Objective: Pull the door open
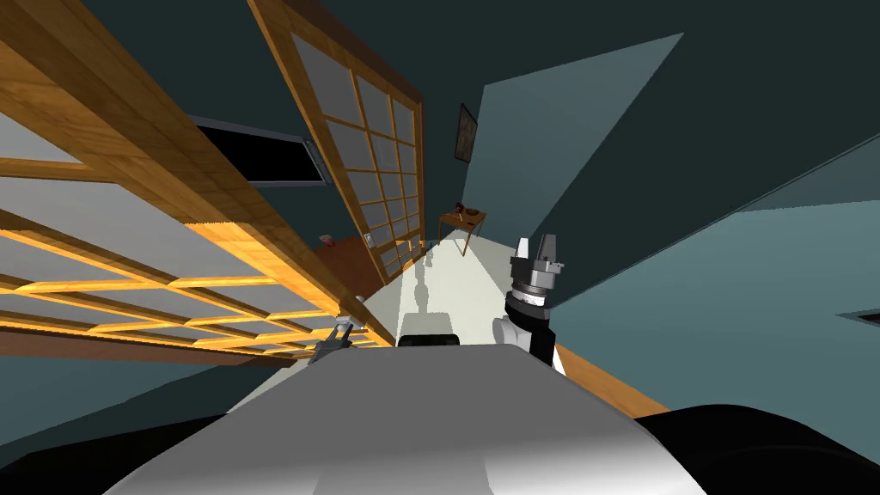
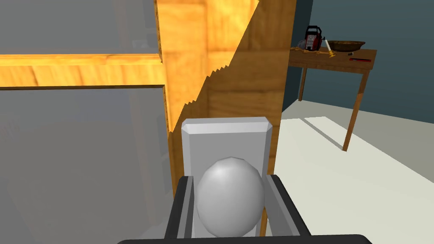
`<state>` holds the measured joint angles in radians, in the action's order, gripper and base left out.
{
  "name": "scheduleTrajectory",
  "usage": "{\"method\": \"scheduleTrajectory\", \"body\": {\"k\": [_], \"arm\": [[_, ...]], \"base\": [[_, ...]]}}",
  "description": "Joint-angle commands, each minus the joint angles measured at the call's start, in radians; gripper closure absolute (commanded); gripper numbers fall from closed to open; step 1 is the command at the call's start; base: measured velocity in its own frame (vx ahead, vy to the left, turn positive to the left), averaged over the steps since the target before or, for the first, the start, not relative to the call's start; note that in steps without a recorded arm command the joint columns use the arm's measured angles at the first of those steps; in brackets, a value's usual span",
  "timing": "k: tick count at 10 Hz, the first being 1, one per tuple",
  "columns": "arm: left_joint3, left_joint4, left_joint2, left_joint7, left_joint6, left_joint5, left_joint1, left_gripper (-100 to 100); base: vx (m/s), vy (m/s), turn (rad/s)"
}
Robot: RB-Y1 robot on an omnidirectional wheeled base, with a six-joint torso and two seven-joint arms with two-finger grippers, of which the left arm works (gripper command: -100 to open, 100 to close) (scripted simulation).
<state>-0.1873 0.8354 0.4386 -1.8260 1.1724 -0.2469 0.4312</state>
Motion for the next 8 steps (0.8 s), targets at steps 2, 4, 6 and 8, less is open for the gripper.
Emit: {"method": "scheduleTrajectory", "body": {"k": [2, 4, 6, 8], "arm": [[-0.007, -0.022, 0.010, -0.016, 0.025, 0.008, -0.007, 100], [-0.008, -0.023, 0.011, -0.017, 0.023, 0.009, -0.008, 100], [-0.014, -0.039, 0.017, -0.026, 0.032, 0.015, -0.017, 100], [-0.017, -0.051, 0.022, -0.033, 0.039, 0.019, -0.027, 100]], "base": [[-0.180, 0.029, -0.094], [-0.144, 0.023, -0.064], [-0.159, 0.025, -0.124], [-0.203, 0.037, -0.121]]}}
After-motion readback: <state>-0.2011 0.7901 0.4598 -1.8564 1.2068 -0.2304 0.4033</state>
